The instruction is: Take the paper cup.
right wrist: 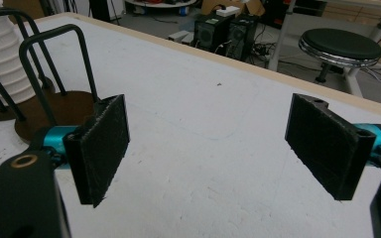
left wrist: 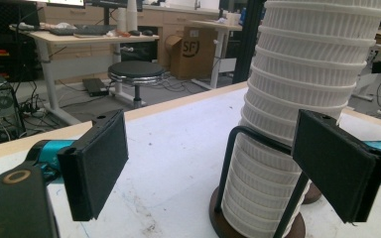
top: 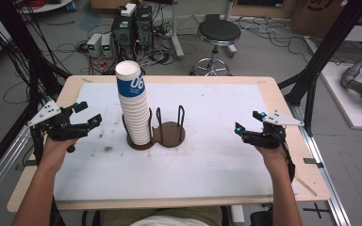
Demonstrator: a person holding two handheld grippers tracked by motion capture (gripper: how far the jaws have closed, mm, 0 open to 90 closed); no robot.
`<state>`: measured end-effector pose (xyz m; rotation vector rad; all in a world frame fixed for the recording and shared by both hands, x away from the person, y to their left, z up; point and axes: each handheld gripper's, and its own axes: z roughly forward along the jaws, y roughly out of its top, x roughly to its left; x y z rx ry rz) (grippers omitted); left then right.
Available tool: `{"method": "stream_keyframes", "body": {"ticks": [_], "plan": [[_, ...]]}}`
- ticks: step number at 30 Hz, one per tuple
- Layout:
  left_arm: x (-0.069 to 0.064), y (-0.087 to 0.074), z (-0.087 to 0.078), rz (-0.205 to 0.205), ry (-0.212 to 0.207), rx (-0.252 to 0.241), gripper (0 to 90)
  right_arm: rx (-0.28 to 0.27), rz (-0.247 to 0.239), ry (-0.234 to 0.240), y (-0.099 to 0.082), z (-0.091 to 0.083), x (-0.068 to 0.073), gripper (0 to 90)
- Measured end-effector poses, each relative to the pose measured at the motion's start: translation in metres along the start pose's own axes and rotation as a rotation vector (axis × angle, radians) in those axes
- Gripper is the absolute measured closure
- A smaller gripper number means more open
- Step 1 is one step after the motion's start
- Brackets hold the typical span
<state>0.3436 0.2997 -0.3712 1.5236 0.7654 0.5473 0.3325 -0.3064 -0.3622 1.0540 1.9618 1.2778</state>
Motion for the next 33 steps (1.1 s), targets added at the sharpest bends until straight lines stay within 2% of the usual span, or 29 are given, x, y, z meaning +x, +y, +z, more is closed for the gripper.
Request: {"method": "stream_keyframes", "body": {"ticks": [5, 6, 13, 14, 15, 18, 19, 23, 27, 30, 33], "plan": [[0.001, -0.001, 0.002, -0.006, 0.005, 0.005, 14.6, -0.003, 0.006, 0.006, 0.000, -0.001, 0.000, 17.7], [0.002, -0.002, 0.002, -0.006, 0.008, 0.010, 14.5, -0.012, 0.019, 0.019, 0.001, 0.000, 0.000, 17.7], [0.001, -0.003, -0.002, -0.017, 0.019, 0.012, 14.6, -0.019, 0.006, 0.052, 0.006, 0.006, 0.009, 17.7], [0.002, -0.003, -0.002, -0.018, 0.019, 0.013, 14.7, -0.034, 0.020, 0.105, 0.009, 0.009, 0.011, 17.7], [0.002, -0.003, -0.002, -0.018, 0.017, 0.014, 14.7, -0.040, 0.030, 0.126, 0.010, 0.011, 0.012, 17.7], [0.000, -0.003, -0.002, -0.022, 0.010, 0.012, 14.7, -0.049, 0.034, 0.133, 0.012, 0.014, 0.015, 17.5], [-0.001, -0.003, -0.003, -0.020, 0.009, 0.013, 14.7, -0.045, 0.041, 0.145, 0.015, 0.018, 0.018, 14.2], [-0.002, -0.004, -0.003, -0.019, 0.008, 0.024, 14.7, -0.035, 0.027, 0.190, 0.019, 0.025, 0.028, 13.7], [-0.001, -0.004, -0.003, -0.021, 0.009, 0.027, 14.7, -0.042, 0.011, 0.205, 0.023, 0.029, 0.033, 13.6], [-0.002, -0.005, -0.002, -0.029, -0.012, 0.019, 14.7, -0.037, -0.003, 0.206, 0.025, 0.031, 0.036, 13.6], [-0.005, -0.002, 0.001, -0.039, -0.069, -0.014, 14.7, -0.025, -0.002, 0.202, 0.024, 0.032, 0.036, 13.6]]}}
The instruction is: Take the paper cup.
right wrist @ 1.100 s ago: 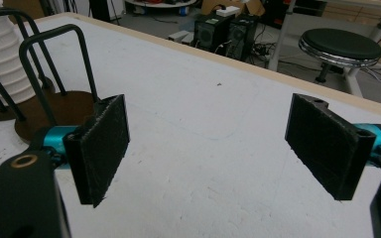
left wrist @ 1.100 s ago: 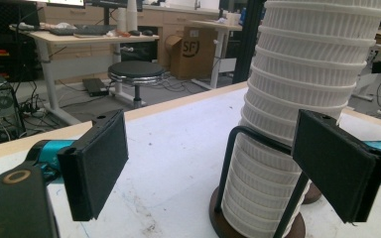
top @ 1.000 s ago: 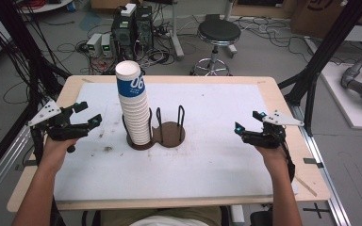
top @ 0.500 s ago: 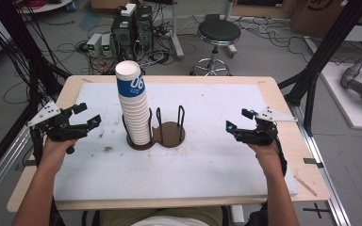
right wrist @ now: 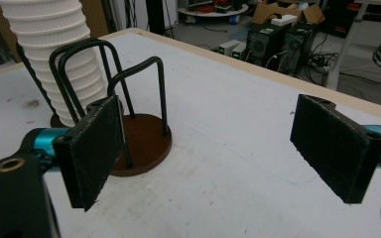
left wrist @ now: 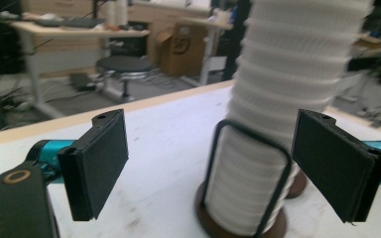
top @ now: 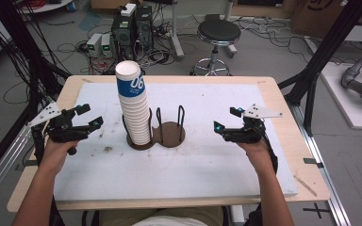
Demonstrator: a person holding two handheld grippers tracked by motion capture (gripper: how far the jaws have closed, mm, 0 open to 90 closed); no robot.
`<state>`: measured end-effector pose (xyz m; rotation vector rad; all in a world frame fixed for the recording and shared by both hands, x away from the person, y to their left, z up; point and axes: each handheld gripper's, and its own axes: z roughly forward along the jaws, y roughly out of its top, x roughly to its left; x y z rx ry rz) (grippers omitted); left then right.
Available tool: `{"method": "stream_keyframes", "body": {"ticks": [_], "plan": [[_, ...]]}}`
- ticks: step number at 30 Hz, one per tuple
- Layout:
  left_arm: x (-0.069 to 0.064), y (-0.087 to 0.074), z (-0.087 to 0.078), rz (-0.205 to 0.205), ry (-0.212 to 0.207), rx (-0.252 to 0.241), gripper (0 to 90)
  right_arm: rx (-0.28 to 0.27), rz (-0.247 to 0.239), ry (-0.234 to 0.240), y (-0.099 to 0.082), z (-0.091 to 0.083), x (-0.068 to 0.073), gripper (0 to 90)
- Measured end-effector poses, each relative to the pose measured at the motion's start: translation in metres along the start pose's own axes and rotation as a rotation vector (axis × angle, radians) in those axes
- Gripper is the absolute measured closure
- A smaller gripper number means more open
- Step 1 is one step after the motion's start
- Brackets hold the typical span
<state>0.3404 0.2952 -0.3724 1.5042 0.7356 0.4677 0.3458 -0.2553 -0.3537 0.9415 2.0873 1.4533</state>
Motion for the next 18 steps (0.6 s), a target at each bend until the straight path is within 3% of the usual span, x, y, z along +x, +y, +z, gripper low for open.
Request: {"method": "stream_keyframes", "body": {"ticks": [1, 5, 15, 16, 18], "plan": [[-0.004, 0.004, 0.005, -0.001, -0.029, -0.016, 14.7, -0.001, 0.002, 0.004, 0.000, 0.000, 0.000, 13.7], [-0.015, 0.013, 0.019, 0.004, -0.074, -0.014, 14.7, -0.005, 0.003, 0.017, 0.000, 0.000, 0.001, 13.7], [-0.030, 0.035, 0.047, 0.015, -0.127, -0.034, 14.7, 0.004, -0.001, 0.068, 0.008, 0.007, 0.003, 13.7], [-0.032, 0.037, 0.050, 0.015, -0.136, -0.032, 14.7, 0.006, -0.003, 0.101, 0.015, 0.011, 0.005, 14.0], [-0.034, 0.039, 0.054, 0.029, -0.145, -0.023, 14.7, 0.007, -0.004, 0.120, 0.019, 0.012, 0.006, 14.2]]}}
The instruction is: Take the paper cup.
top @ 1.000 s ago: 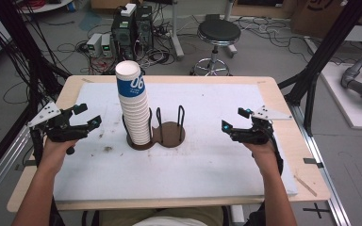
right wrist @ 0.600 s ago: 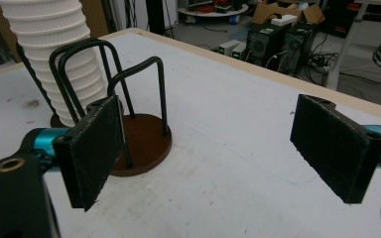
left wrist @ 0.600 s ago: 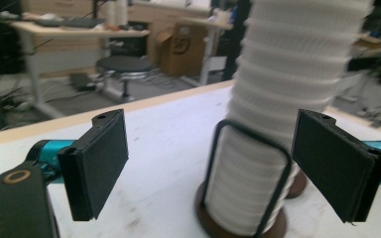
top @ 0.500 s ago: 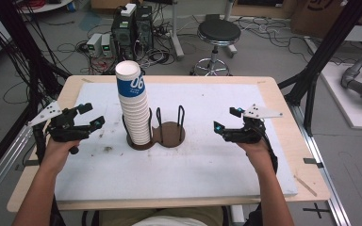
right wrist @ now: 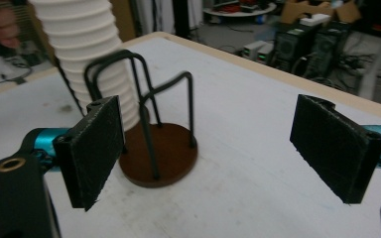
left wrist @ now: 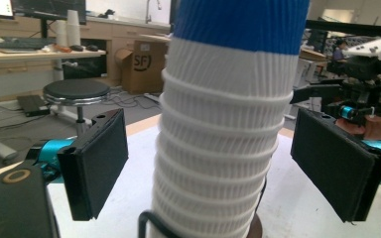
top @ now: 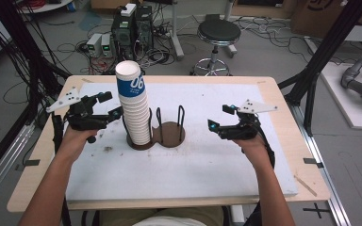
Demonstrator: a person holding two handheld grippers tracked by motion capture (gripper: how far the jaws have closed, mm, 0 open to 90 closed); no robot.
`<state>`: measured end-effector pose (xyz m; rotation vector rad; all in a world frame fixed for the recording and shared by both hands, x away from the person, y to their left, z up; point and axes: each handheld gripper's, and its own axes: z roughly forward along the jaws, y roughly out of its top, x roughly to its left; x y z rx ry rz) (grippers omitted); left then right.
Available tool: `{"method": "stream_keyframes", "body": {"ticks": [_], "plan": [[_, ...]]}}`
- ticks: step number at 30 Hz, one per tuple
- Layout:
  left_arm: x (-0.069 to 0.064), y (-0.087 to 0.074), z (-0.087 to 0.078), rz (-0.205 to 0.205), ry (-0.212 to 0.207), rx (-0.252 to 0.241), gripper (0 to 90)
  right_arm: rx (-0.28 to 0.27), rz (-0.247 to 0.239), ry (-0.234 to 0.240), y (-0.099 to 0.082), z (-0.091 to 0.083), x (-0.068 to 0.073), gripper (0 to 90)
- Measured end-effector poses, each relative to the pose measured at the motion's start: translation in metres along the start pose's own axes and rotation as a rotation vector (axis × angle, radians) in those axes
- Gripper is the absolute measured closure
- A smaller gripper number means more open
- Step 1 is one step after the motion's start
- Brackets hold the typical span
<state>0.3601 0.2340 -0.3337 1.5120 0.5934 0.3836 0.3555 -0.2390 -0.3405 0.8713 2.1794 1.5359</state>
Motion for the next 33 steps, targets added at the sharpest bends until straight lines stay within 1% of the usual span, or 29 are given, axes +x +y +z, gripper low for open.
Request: {"method": "stream_keyframes", "body": {"ticks": [2, 3, 4, 5, 7, 8, 9, 10, 11, 13, 14, 15, 16, 17, 18, 19, 20, 22, 25, 28, 29, 30, 31, 33], "plan": [[-0.002, 0.002, 0.005, 0.010, -0.007, 0.005, 14.7, 0.004, -0.019, 0.034, 0.010, 0.006, 0.003, 14.3], [-0.002, 0.003, 0.006, 0.013, -0.004, 0.009, 14.7, 0.010, -0.037, 0.067, 0.021, 0.011, 0.007, 14.6], [-0.002, 0.005, 0.009, 0.017, 0.001, 0.013, 14.7, 0.011, -0.049, 0.079, 0.027, 0.014, 0.010, 14.6], [-0.002, 0.005, 0.009, 0.017, 0.001, 0.013, 14.7, 0.008, -0.065, 0.086, 0.033, 0.017, 0.012, 14.5], [-0.003, 0.007, 0.014, 0.027, -0.004, 0.019, 14.7, 0.003, -0.082, 0.103, 0.045, 0.022, 0.018, 14.5], [-0.003, 0.007, 0.014, 0.027, -0.004, 0.019, 14.7, 0.003, -0.082, 0.103, 0.045, 0.022, 0.018, 14.5], [-0.003, 0.006, 0.015, 0.029, -0.007, 0.022, 14.7, 0.001, -0.093, 0.111, 0.051, 0.024, 0.020, 14.5], [-0.003, 0.006, 0.017, 0.029, -0.007, 0.027, 14.7, -0.005, -0.114, 0.126, 0.062, 0.028, 0.023, 14.5], [-0.003, 0.005, 0.018, 0.027, -0.007, 0.034, 14.7, -0.006, -0.127, 0.132, 0.067, 0.031, 0.025, 14.5], [-0.004, 0.004, 0.021, 0.030, -0.006, 0.047, 14.7, -0.007, -0.140, 0.141, 0.076, 0.035, 0.028, 14.5], [-0.004, 0.004, 0.021, 0.033, -0.007, 0.050, 14.7, -0.007, -0.140, 0.141, 0.076, 0.035, 0.028, 14.5], [-0.004, 0.003, 0.022, 0.036, -0.007, 0.049, 14.7, -0.006, -0.147, 0.144, 0.081, 0.037, 0.029, 14.6], [-0.004, 0.003, 0.024, 0.035, -0.007, 0.053, 14.7, -0.013, -0.166, 0.153, 0.088, 0.041, 0.032, 14.6], [-0.004, 0.003, 0.024, 0.035, -0.007, 0.053, 14.7, -0.013, -0.166, 0.153, 0.088, 0.041, 0.032, 14.6], [-0.003, 0.002, 0.025, 0.034, -0.003, 0.056, 14.7, -0.011, -0.168, 0.159, 0.092, 0.043, 0.034, 14.6], [-0.003, 0.002, 0.026, 0.032, -0.007, 0.057, 14.5, -0.011, -0.182, 0.164, 0.098, 0.048, 0.036, 14.6], [-0.003, 0.001, 0.028, 0.032, -0.011, 0.064, 14.5, -0.012, -0.186, 0.170, 0.101, 0.050, 0.037, 14.6], [-0.003, 0.001, 0.030, 0.033, -0.015, 0.066, 13.8, -0.012, -0.183, 0.189, 0.107, 0.055, 0.039, 14.6], [-0.003, 0.001, 0.030, 0.035, -0.014, 0.065, 13.5, -0.003, -0.189, 0.190, 0.111, 0.060, 0.041, 14.6], [-0.002, 0.001, 0.031, 0.023, -0.017, 0.066, 13.5, 0.010, -0.199, 0.196, 0.117, 0.068, 0.044, 14.6], [-0.002, 0.001, 0.031, 0.025, -0.019, 0.067, 13.7, 0.008, -0.205, 0.197, 0.118, 0.069, 0.045, 14.6], [-0.002, 0.002, 0.030, 0.038, -0.026, 0.069, 13.9, 0.012, -0.197, 0.200, 0.119, 0.070, 0.046, 14.6], [-0.001, 0.002, 0.030, 0.043, -0.029, 0.069, 14.3, 0.008, -0.206, 0.202, 0.119, 0.072, 0.046, 14.6], [-0.001, 0.001, 0.030, 0.043, -0.031, 0.068, 14.8, 0.014, -0.204, 0.204, 0.119, 0.075, 0.046, 14.6]]}}
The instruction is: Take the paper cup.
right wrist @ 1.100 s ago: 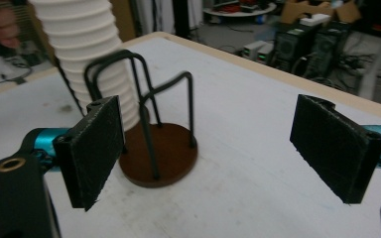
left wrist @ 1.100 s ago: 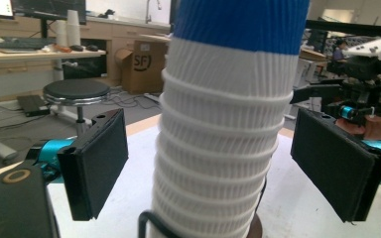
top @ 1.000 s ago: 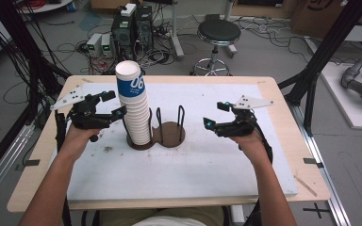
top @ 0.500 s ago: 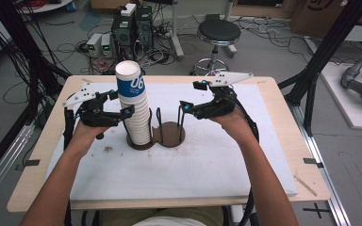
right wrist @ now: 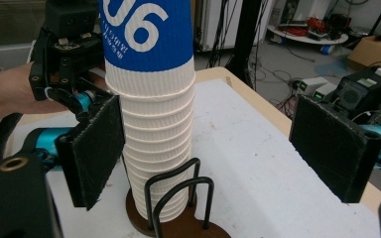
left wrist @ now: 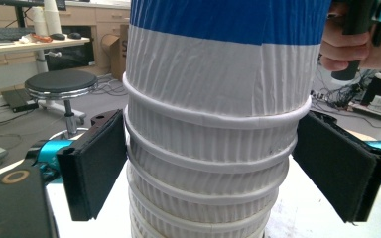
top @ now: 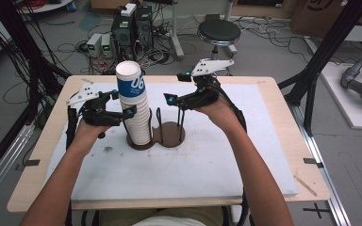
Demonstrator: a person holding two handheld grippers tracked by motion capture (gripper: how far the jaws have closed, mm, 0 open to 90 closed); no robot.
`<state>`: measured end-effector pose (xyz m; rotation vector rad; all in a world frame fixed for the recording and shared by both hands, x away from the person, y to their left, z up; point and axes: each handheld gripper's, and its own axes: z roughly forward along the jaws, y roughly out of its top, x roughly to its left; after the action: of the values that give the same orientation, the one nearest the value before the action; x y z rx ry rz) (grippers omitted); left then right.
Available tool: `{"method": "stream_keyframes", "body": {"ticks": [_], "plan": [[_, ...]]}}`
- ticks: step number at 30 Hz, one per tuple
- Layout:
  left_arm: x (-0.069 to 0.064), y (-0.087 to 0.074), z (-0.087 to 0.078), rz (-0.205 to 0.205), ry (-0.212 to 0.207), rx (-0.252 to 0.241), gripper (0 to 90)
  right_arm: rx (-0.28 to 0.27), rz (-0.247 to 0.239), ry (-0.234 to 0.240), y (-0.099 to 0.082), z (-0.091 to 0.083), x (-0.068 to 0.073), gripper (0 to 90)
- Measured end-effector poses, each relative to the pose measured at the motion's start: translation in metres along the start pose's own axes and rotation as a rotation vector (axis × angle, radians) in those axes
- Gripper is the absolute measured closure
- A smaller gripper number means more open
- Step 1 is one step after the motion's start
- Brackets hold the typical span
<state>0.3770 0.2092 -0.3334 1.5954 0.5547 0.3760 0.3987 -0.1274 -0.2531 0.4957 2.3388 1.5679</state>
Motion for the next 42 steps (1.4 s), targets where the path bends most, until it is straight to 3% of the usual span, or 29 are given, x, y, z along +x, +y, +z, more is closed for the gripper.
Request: {"method": "stream_keyframes", "body": {"ticks": [7, 17, 24, 34, 36, 37, 38, 42], "plan": [[0.000, 0.000, 0.001, 0.014, 0.003, -0.005, 15.6, -0.008, 0.019, 0.018, 0.005, 0.009, 0.000, 14.6], [0.000, 0.000, 0.000, 0.006, 0.005, 0.001, 15.8, -0.008, -0.015, 0.053, 0.034, 0.027, 0.002, 14.5], [-0.001, 0.000, 0.000, 0.002, 0.008, 0.004, 15.8, -0.021, -0.006, 0.121, 0.055, 0.044, 0.006, 14.5], [-0.001, 0.000, 0.000, 0.005, 0.008, 0.007, 15.8, -0.001, -0.032, 0.162, 0.077, 0.073, 0.015, 14.6], [-0.001, 0.000, 0.000, 0.007, 0.006, 0.007, 15.9, 0.019, -0.045, 0.162, 0.080, 0.079, 0.017, 16.2], [-0.001, 0.000, 0.000, 0.006, 0.007, 0.007, 15.9, 0.041, -0.063, 0.173, 0.082, 0.084, 0.018, 26.4], [-0.001, 0.000, 0.000, 0.005, 0.008, 0.006, 15.9, 0.047, -0.077, 0.191, 0.082, 0.086, 0.019, 28.8], [0.000, 0.000, -0.001, 0.002, 0.007, 0.007, 15.9, 0.057, -0.083, 0.186, 0.085, 0.086, 0.019, 30.2]]}}
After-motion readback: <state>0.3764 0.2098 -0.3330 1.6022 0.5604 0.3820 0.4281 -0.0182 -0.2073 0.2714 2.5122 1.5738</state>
